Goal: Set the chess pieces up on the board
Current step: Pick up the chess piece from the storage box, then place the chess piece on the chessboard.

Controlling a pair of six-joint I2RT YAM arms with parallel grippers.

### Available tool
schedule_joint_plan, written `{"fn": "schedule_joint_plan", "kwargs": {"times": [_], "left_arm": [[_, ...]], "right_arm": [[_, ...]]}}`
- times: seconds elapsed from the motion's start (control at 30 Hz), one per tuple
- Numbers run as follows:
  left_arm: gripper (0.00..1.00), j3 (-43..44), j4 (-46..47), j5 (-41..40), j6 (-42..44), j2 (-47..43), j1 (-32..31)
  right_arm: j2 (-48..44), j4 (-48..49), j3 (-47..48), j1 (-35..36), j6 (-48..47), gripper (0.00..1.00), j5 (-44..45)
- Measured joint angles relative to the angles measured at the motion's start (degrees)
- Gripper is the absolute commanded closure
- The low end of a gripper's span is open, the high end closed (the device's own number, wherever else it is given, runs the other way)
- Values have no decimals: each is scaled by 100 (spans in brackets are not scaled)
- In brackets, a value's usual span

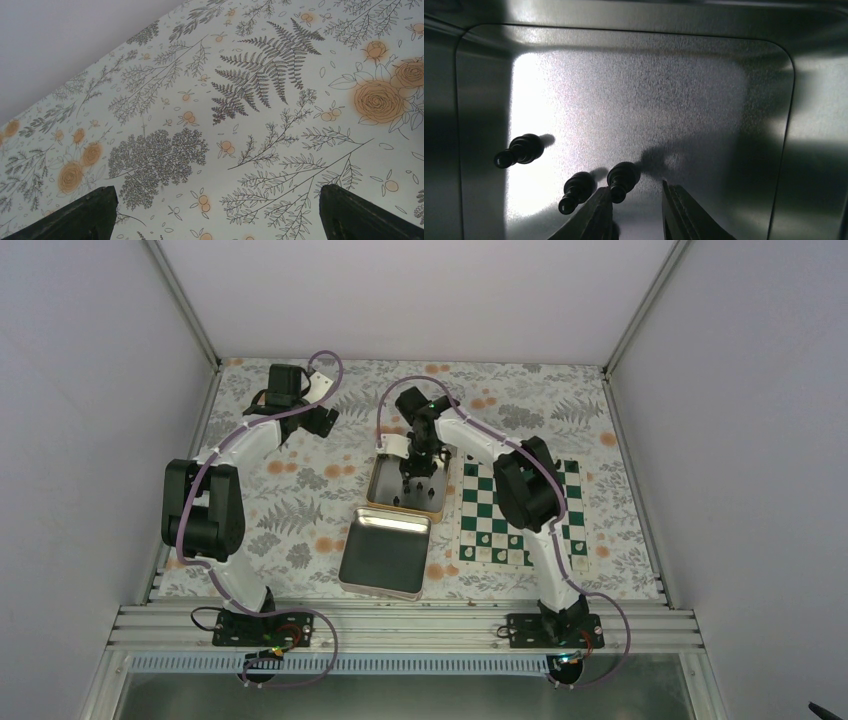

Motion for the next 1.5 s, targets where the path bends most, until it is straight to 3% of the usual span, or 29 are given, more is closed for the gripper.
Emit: {"fn": "schedule_joint_plan", "kwargs": {"times": [0.27,0.4,0.53,0.97,1.27,1.5], "left_arm": [[0,0,0,-2,0,0,0],[0,0,0,-2,0,0,0],[0,0,2,-2,0,0,0],[0,0,0,0,0,0,0],[0,0,-2,-4,-2,0,0],[0,0,-2,-2,-2,0,0]], "right_arm": [[107,0,0,33,-7,73,-4],[157,4,0,35,-46,87,-4],[164,22,0,37,-44,92,4],[-186,22,2,-105,-35,95,94],[-1504,2,-61,-1003,79,93,212],[-2347,76,-1032,-2035,162,93,284]]}}
